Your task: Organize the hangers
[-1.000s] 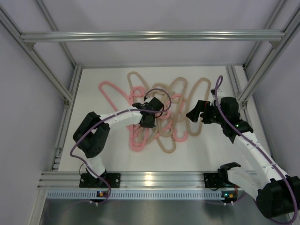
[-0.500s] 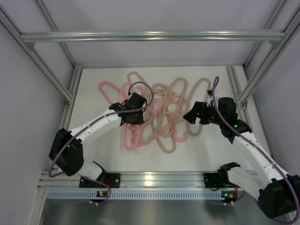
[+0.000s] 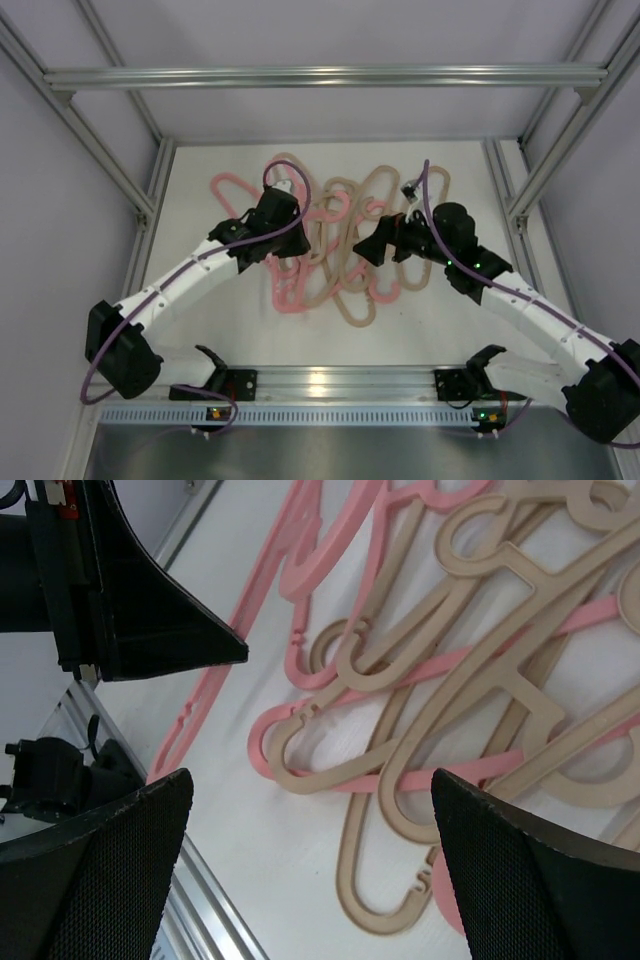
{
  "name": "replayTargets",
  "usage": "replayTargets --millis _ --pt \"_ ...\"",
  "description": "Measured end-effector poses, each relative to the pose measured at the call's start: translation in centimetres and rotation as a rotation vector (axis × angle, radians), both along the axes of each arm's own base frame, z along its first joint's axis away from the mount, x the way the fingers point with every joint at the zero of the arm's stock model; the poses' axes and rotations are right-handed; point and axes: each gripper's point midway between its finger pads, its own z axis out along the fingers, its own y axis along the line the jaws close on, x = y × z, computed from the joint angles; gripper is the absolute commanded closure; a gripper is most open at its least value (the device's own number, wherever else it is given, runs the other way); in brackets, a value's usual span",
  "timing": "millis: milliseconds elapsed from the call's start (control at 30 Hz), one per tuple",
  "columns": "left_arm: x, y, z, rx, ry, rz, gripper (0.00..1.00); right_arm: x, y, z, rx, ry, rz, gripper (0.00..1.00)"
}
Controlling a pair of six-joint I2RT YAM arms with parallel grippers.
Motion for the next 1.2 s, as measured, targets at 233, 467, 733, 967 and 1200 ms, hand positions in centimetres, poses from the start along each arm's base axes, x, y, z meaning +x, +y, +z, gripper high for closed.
replayTargets --millis 233,467,733,967,1200 --pt "1.6 0.1 3.8 -0.176 -0.059 0.078 1.00 -0.9 1.9 2.1 0.039 -0.085 0.028 0.03" --pt "2.4 -2.5 6.7 -0.361 -0.089 0.065 1.00 -2.0 3.6 2.9 0.046 -0.134 0.044 0.06" --pt "1.3 -4.3 7.9 -0.436 -0.072 -0.044 1.00 0.3 1.7 6.2 0.033 -0.245 -0.105 0.12" --pt "0.5 -5.6 7.5 -0.455 -0.041 -0.102 1.00 2.4 1.4 12.3 0.095 -0.346 -0.203 0.16" --pt "0.3 -6.5 6.4 -0.438 -0.014 -0.129 1.00 4.5 2.2 11.8 0.083 -0.321 -0.256 0.21"
